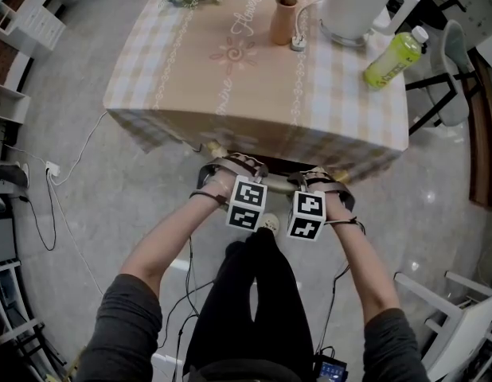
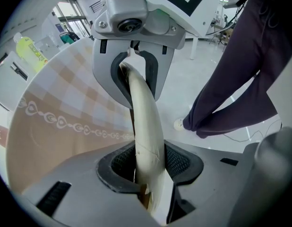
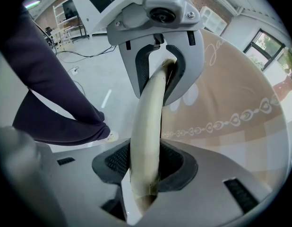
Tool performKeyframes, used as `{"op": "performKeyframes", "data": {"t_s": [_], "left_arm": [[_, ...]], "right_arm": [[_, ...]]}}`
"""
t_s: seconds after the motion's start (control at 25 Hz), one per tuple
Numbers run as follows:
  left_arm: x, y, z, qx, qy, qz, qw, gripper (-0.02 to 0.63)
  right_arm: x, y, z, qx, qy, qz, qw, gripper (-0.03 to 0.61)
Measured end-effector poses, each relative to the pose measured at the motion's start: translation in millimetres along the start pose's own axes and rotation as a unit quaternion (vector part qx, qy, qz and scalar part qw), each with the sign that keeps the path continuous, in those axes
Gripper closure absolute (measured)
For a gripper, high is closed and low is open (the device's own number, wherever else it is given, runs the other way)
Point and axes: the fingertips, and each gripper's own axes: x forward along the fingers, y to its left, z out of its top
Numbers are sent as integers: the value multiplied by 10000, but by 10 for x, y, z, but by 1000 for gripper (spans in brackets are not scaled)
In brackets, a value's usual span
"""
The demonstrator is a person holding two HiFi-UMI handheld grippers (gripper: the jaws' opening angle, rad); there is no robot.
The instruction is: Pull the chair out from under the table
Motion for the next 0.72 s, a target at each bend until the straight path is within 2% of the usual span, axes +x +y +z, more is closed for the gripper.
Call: {"op": "performKeyframes", "data": {"t_s": [0.72], "left_arm": [[-62, -318, 18, 101, 35, 20, 9999, 462]], "right_arm": [[-31, 309, 149, 123, -5, -32, 9999, 437]]}}
